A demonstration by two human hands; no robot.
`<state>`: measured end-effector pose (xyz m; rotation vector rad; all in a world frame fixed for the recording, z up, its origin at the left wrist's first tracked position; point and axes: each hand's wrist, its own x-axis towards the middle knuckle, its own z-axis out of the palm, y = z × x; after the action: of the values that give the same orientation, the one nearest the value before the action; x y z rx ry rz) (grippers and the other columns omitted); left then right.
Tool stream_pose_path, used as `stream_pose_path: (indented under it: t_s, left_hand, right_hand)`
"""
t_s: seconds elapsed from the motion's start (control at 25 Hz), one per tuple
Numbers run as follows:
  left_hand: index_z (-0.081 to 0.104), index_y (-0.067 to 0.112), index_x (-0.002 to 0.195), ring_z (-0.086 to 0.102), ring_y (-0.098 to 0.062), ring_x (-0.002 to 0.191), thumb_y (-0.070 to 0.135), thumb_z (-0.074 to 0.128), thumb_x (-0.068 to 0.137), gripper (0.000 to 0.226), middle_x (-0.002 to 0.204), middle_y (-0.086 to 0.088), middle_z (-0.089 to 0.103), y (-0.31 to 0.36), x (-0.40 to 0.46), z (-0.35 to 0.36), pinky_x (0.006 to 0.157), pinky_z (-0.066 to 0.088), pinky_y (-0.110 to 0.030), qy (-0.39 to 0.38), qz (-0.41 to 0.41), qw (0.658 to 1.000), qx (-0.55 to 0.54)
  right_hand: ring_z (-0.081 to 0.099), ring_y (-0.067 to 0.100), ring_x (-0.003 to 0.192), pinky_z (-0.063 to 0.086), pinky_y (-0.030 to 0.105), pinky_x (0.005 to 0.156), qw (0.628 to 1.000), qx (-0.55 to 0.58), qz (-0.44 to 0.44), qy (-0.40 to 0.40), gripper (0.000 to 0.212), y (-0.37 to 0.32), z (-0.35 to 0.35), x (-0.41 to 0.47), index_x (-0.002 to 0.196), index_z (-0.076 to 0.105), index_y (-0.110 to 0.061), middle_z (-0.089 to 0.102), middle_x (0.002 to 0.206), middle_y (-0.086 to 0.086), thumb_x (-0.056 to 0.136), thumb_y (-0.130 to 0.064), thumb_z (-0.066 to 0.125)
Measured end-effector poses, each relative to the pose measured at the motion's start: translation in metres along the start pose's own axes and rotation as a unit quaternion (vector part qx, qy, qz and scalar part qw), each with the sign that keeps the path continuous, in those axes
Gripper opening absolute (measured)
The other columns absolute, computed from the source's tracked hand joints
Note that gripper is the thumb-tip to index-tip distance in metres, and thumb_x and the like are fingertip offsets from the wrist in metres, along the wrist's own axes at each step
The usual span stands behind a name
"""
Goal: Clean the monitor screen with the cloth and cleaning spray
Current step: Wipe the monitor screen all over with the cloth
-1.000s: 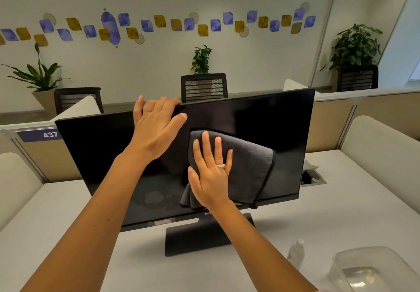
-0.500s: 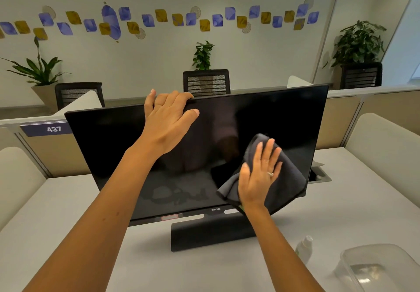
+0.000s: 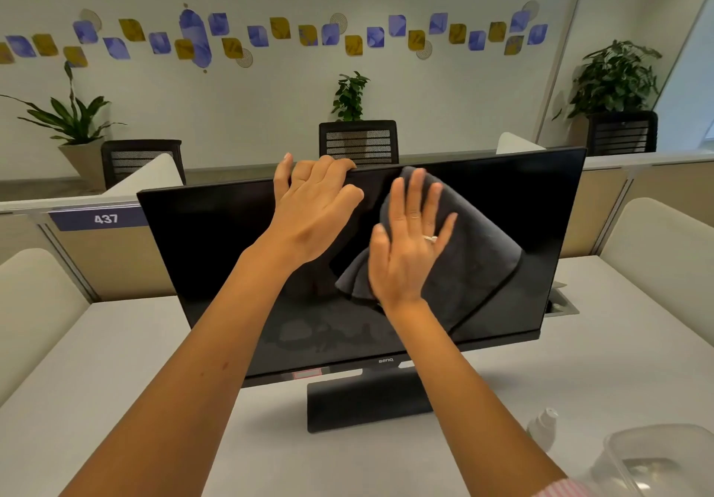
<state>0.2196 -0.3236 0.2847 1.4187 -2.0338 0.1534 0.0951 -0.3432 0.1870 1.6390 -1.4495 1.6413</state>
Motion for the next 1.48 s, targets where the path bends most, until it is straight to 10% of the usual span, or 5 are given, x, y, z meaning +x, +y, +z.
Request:
stream_pose_path:
  t_s: [0.36, 0.64, 0.8, 1.0, 1.48]
  left_hand:
    - [0.042, 0.024, 0.132, 0.032, -0.014, 0.126, 0.026, 0.013, 0.087, 0.054, 0.128, 0.005, 0.049, 0.000, -0.001, -0.003, 0.111, -0.004, -0.034, 0.008, 0.007, 1.000, -0.011]
    - [0.042, 0.017, 0.138, 0.020, -0.014, 0.141, 0.028, 0.033, 0.092, 0.048, 0.148, 0.001, 0.037, -0.027, -0.049, -0.024, 0.117, 0.001, -0.042, 0.158, 0.101, 0.981, -0.053]
    - [0.024, 0.017, 0.146, 0.012, -0.023, 0.144, 0.023, 0.041, 0.090, 0.059, 0.156, -0.003, 0.016, -0.088, -0.104, -0.020, 0.114, 0.014, -0.054, 0.283, 0.013, 0.954, -0.096]
    - [0.006, 0.038, 0.147, 0.009, 0.004, 0.139, 0.039, 0.032, 0.093, 0.060, 0.156, 0.018, 0.006, -0.135, -0.145, 0.004, 0.116, 0.013, -0.035, 0.221, -0.221, 0.883, -0.350]
    - [0.016, 0.027, 0.148, 0.023, -0.008, 0.139, 0.056, 0.020, 0.083, 0.071, 0.152, 0.012, 0.025, -0.149, -0.164, 0.011, 0.104, 0.022, -0.019, 0.079, -0.296, 0.765, -0.566]
  right_hand:
    - [0.017, 0.021, 0.145, 0.011, 0.048, 0.117, 0.974, -0.039, -0.193, -0.115, 0.069, -0.009, 0.016, -0.084, 0.149, 0.017, -0.023, 0.009, 0.159, -0.001, 0.090, -0.044, 0.046]
    - [-0.003, 0.020, 0.146, 0.001, 0.040, 0.119, 0.984, -0.081, -0.063, -0.146, 0.078, 0.028, -0.006, -0.108, 0.150, -0.005, -0.017, -0.011, 0.159, 0.000, 0.088, -0.030, 0.039]
    - [-0.004, 0.023, 0.146, -0.002, 0.037, 0.120, 0.993, -0.016, 0.072, -0.097, 0.072, 0.039, -0.017, -0.086, 0.149, -0.007, -0.019, -0.006, 0.158, 0.003, 0.089, -0.022, 0.034]
    - [-0.002, 0.027, 0.146, 0.002, 0.047, 0.119, 0.988, 0.037, 0.148, -0.008, 0.061, 0.014, -0.011, -0.050, 0.149, 0.008, -0.007, 0.004, 0.157, 0.012, 0.092, -0.021, 0.026]
    - [0.005, 0.028, 0.145, 0.006, 0.051, 0.118, 1.000, -0.012, 0.004, -0.005, 0.065, -0.097, 0.034, -0.013, 0.146, 0.021, -0.004, 0.018, 0.155, 0.018, 0.087, -0.023, 0.038]
